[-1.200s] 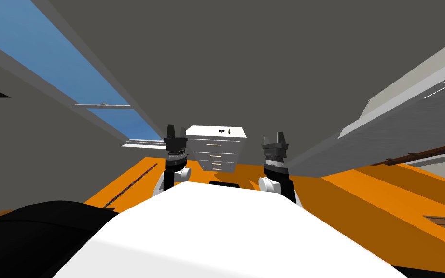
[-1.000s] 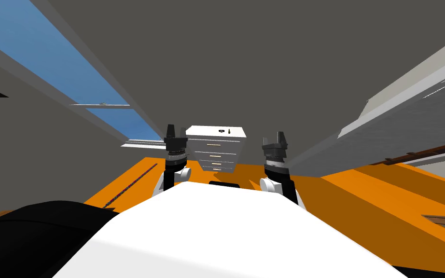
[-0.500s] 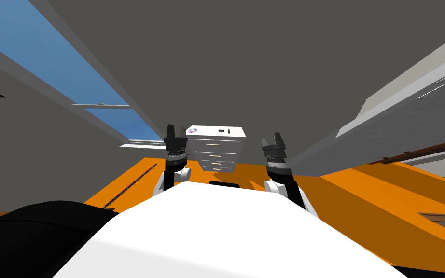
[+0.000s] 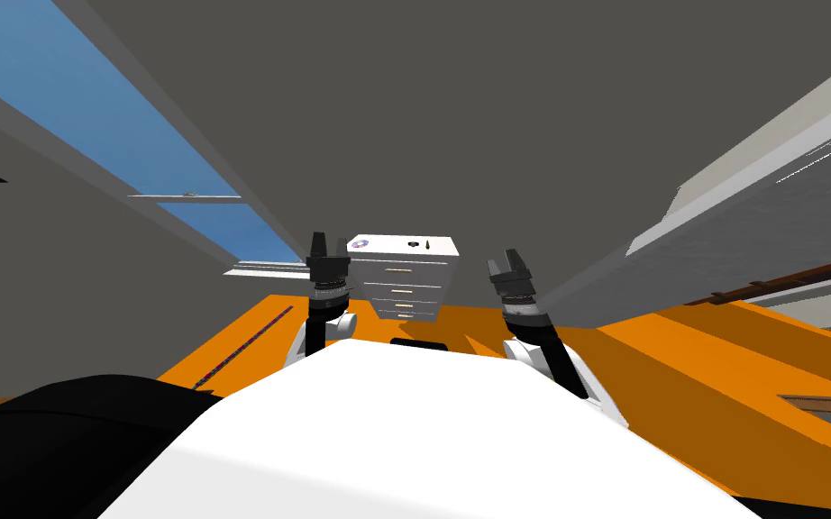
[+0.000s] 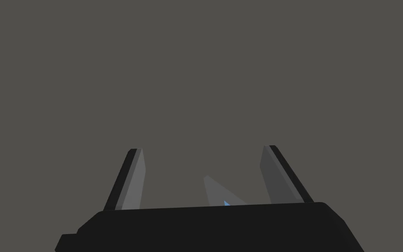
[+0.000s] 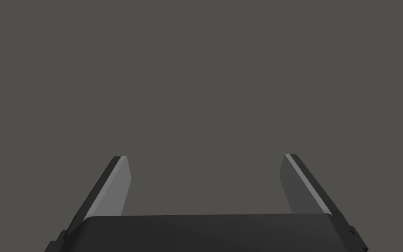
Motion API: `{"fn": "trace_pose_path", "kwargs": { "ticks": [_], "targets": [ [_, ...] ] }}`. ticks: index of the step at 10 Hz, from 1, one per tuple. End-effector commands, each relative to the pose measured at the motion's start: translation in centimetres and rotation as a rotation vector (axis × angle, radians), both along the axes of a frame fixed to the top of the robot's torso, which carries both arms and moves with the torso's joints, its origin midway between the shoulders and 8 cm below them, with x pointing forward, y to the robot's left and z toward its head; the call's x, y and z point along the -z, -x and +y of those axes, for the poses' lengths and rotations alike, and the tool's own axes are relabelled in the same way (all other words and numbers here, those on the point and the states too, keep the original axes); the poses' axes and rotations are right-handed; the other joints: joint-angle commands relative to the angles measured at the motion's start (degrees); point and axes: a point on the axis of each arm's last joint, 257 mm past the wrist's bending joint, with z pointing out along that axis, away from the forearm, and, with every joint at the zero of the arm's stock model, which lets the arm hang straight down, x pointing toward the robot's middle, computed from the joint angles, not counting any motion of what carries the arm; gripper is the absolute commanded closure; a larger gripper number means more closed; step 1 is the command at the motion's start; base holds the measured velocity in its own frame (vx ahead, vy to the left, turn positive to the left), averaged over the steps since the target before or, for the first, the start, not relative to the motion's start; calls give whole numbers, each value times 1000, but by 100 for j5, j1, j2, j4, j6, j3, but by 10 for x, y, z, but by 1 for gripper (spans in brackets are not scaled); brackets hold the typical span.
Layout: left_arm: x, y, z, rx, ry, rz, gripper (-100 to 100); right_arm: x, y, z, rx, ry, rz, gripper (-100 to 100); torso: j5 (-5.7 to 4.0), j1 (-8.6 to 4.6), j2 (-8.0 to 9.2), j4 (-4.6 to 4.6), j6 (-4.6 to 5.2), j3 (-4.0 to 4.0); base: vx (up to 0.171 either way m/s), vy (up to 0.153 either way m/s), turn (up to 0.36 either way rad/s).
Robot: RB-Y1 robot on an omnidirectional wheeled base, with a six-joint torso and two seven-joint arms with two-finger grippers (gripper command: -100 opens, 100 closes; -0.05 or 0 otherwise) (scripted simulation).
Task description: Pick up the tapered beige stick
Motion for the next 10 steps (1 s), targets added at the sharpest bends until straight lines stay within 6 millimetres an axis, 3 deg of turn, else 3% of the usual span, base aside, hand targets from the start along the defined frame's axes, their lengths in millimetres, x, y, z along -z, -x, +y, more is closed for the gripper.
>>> {"fn": "trace_pose_path", "kwargs": {
  "ticks": [1,10],
  "targets": [
    [0,0,0,0,0,0,0,3,0,3,-20,42,10,-100,0,0,0,0,0,0,-1,8,-6],
    [0,0,0,0,0,0,0,17,-1,10,-114,231,67,-100,0,2,-2,0,0,-1,0,8,-4]
  ]
}}
